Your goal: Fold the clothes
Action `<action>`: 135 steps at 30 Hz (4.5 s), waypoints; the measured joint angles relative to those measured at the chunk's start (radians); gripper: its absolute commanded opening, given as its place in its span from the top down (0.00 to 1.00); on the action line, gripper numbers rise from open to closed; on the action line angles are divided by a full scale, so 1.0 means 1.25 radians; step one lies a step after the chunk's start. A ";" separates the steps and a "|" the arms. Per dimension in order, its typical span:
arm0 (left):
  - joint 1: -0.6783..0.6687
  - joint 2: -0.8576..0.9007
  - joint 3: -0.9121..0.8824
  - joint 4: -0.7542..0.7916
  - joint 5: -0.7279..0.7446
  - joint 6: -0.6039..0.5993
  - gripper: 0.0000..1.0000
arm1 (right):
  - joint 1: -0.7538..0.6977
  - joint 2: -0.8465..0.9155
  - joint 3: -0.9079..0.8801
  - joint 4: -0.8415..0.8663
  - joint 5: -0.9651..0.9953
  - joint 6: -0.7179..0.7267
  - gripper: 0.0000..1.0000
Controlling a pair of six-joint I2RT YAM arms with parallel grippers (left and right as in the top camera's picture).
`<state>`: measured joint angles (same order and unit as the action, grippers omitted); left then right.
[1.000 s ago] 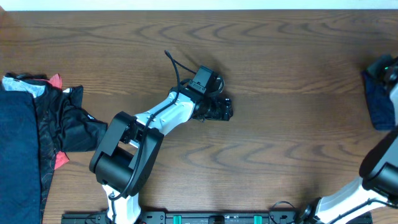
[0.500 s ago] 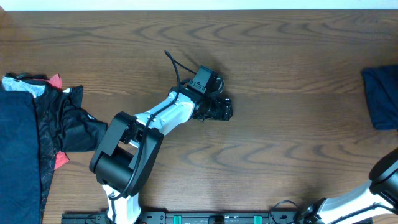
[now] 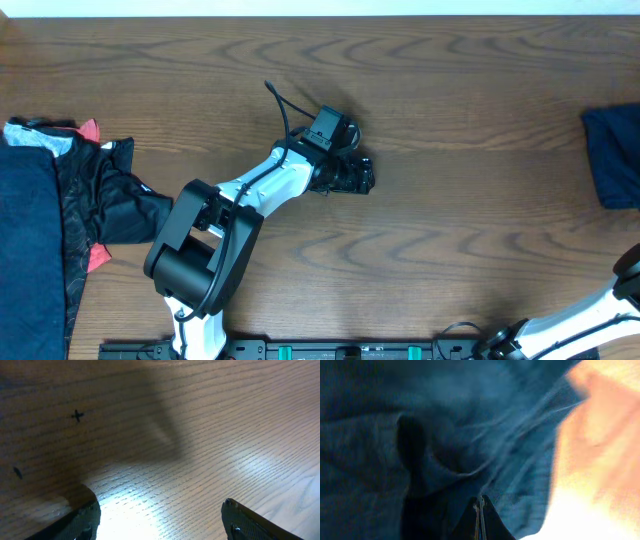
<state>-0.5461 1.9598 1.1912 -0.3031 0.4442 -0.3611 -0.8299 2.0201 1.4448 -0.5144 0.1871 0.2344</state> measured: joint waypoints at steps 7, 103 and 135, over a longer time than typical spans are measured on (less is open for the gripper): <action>0.000 0.000 0.000 0.000 0.000 0.000 0.20 | 0.000 0.069 0.002 -0.040 -0.084 0.050 0.99; 0.000 -1.124 -0.007 -0.573 -0.607 0.021 0.20 | 0.067 -0.540 0.012 -0.435 -0.543 0.081 0.01; 0.410 -1.234 -0.008 -0.251 -0.633 0.021 0.20 | 0.067 -0.540 0.011 -0.435 -0.545 0.082 0.01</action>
<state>-0.0338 0.4168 1.1816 -0.6163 -0.3466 -0.3351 -0.7464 1.3453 1.4590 -1.0580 -0.4938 0.3367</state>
